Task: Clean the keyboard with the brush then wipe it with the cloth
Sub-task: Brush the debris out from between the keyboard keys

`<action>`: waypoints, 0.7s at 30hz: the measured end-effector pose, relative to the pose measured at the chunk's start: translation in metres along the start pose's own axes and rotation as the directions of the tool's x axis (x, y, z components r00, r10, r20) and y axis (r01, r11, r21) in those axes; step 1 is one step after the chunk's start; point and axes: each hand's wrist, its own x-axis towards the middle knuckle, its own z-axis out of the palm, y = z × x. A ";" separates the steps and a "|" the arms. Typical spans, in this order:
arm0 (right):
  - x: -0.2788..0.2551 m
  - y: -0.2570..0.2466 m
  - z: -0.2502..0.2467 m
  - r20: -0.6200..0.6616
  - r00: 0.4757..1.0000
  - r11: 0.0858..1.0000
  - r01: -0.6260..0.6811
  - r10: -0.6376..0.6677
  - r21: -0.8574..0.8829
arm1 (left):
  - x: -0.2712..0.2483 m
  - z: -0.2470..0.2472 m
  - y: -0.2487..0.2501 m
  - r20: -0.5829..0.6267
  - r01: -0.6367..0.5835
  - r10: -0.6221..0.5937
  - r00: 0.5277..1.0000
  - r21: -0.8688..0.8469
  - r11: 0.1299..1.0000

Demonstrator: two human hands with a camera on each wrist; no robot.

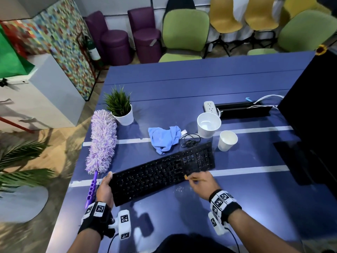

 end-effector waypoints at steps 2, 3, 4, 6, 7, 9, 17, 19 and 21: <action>-0.003 0.004 -0.002 -0.023 0.999 1.000 -0.022 0.023 0.017 | 0.004 -0.003 0.000 0.009 -0.013 0.013 1.000 -0.009 1.000; -0.002 0.006 -0.004 -0.100 0.995 0.999 -0.011 0.015 0.048 | 0.006 -0.004 0.001 0.005 -0.023 0.023 1.000 -0.008 1.000; -0.001 0.008 -0.007 -0.180 0.984 0.997 0.000 0.013 0.073 | 0.006 -0.004 0.002 -0.003 -0.040 0.040 0.999 -0.005 0.999; 0.006 0.013 -0.014 -0.247 0.967 0.996 -0.042 0.061 0.080 | 0.009 -0.005 0.003 -0.006 -0.066 0.066 0.998 -0.008 0.998; 0.009 0.015 -0.018 -0.226 0.968 0.992 -0.093 0.109 0.081 | 0.010 -0.006 0.003 -0.004 -0.068 0.068 0.998 -0.005 0.998; 0.017 0.017 -0.028 -0.231 0.964 0.989 -0.112 0.131 0.095 | 0.012 -0.005 0.003 0.008 -0.066 0.066 0.998 -0.009 0.998; 0.031 0.010 -0.037 -0.120 0.981 0.985 -0.163 0.155 -0.061 | 0.027 -0.012 -0.002 0.044 -0.048 0.047 0.998 0.011 0.999; 0.029 0.013 -0.035 -0.188 0.975 0.992 -0.124 0.118 -0.020 | 0.026 -0.012 -0.001 0.047 -0.049 0.048 0.998 0.016 0.999; 0.030 0.018 -0.034 -0.273 0.955 0.993 -0.113 0.114 0.019 | 0.022 -0.009 0.000 0.036 -0.059 0.058 0.998 0.023 0.998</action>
